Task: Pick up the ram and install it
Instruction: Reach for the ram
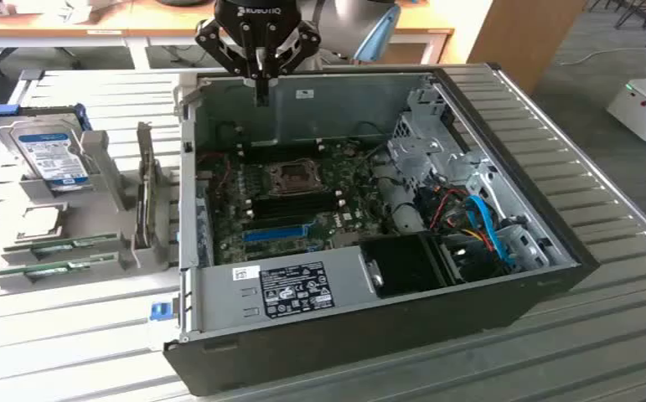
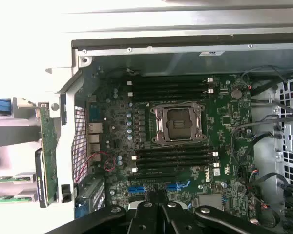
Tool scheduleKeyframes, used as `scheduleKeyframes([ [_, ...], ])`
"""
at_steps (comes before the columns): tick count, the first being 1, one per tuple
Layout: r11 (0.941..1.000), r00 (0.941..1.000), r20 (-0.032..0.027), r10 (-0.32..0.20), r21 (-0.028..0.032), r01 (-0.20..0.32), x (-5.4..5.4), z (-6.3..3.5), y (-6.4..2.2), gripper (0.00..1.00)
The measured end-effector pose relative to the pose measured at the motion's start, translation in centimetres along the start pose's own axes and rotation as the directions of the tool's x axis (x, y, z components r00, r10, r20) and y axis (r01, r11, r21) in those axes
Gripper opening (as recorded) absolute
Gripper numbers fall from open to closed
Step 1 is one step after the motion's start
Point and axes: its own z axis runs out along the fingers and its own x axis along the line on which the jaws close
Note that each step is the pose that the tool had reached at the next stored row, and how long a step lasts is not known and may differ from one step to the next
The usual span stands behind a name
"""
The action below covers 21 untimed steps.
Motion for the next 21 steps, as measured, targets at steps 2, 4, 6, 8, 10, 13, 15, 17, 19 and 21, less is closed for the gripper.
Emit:
scheduleKeyframes([
  [2, 1.0, 1.0, 0.0, 0.0, 0.0, 0.0, 0.0, 0.0, 0.0, 0.11],
  [4, 1.0, 1.0, 0.0, 0.0, 0.0, 0.0, 0.0, 0.0, 0.0, 0.11],
  [6, 1.0, 1.0, 0.0, 0.0, 0.0, 0.0, 0.0, 0.0, 0.0, 0.11],
  [8, 1.0, 1.0, 0.0, 0.0, 0.0, 0.0, 0.0, 0.0, 0.0, 0.11],
  [10, 1.0, 1.0, 0.0, 0.0, 0.0001, 0.0, 0.0, 0.0, 0.0, 0.11],
  [13, 1.0, 1.0, 0.0, 0.0, 0.0, 0.0, 0.1, -0.01, -0.01, 0.11],
  [15, 1.0, 1.0, 0.0, 0.0, 0.0002, 0.0, 0.3, -0.02, -0.03, 0.11],
  [17, 1.0, 1.0, -0.0001, 0.0, 0.0, 0.0, 0.6, -0.02, -0.05, 0.11],
  [19, 1.0, 1.0, 0.0, 0.0, 0.0, 0.0, 0.9, -0.03, -0.07, 0.11],
  [21, 1.0, 1.0, -0.0001, 0.0, 0.0, 0.0, 1.3, -0.04, -0.1, 0.11],
])
